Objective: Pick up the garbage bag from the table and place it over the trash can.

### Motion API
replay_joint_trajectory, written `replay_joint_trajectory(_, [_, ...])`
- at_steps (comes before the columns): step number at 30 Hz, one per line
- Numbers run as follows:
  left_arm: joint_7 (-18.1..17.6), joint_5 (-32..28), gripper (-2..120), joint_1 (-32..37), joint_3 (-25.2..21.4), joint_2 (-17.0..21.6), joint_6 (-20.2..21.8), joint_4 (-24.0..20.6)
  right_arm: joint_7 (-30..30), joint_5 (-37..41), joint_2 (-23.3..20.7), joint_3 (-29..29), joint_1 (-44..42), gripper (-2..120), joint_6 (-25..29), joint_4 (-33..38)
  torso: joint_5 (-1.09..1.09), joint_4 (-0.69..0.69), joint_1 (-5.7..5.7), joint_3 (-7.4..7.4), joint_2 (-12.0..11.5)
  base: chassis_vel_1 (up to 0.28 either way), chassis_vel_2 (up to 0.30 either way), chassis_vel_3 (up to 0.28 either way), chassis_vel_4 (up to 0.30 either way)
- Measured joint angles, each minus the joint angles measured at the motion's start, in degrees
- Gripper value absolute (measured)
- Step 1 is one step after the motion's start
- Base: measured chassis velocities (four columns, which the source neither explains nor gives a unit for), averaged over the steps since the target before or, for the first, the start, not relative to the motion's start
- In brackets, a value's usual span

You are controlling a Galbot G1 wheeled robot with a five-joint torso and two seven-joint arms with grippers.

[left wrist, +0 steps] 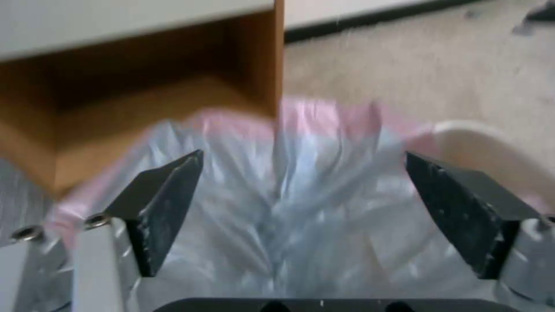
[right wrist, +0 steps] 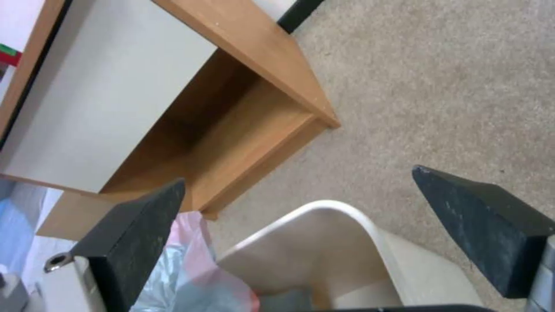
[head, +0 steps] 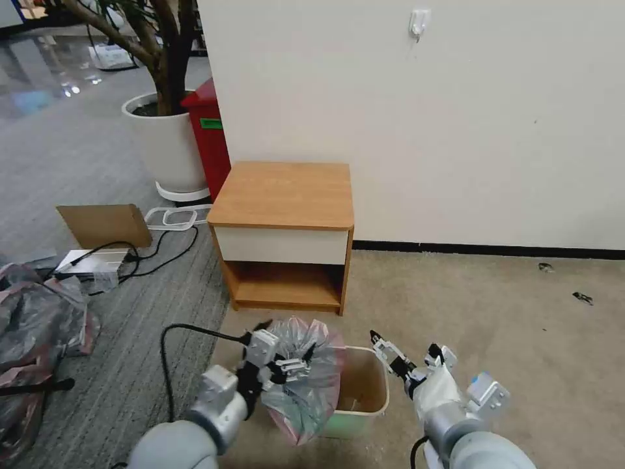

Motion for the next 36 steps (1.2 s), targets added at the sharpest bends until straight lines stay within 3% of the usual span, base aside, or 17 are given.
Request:
replay_joint_trajectory(9, [-8.71, -3.74, 84, 0.81, -1.41, 0.83, 6.34, -0.9, -0.85, -4.02, 2.65, -1.88, 0.06, 100, 1.18, -2.58, 0.0, 0.0, 0.0, 0.0, 0.0, 0.0, 0.0, 0.0, 0.0])
replay_joint_trajectory(15, [-9.72, -3.87, 83, 1.07, -1.21, 0.75, 6.52, -0.3, -1.15, -5.05, 3.32, -2.21, -0.02, 100, 1.53, -3.41, 0.0, 0.0, 0.0, 0.0, 0.0, 0.0, 0.0, 0.0, 0.0])
replay_joint_trajectory(22, [-13.38, -3.0, 81, 0.32, 1.23, -1.14, 7.29, 2.0, -2.22, -8.14, 3.98, -2.49, -0.1, 100, 2.43, -5.43, 0.0, 0.0, 0.0, 0.0, 0.0, 0.0, 0.0, 0.0, 0.0])
replay_joint_trajectory(31, [-14.98, -2.8, 65, 1.27, 1.1, -2.69, 6.99, 2.01, -2.94, -8.3, 3.87, -2.3, -0.21, 100, 2.45, -5.81, 0.0, 0.0, 0.0, 0.0, 0.0, 0.0, 0.0, 0.0, 0.0])
replay_joint_trajectory(36, [-15.53, -2.77, 63, 1.4, 0.78, -3.07, 6.99, 2.6, -3.13, -8.17, 3.71, -2.0, -0.06, 100, 2.45, -5.9, 0.0, 0.0, 0.0, 0.0, 0.0, 0.0, 0.0, 0.0, 0.0])
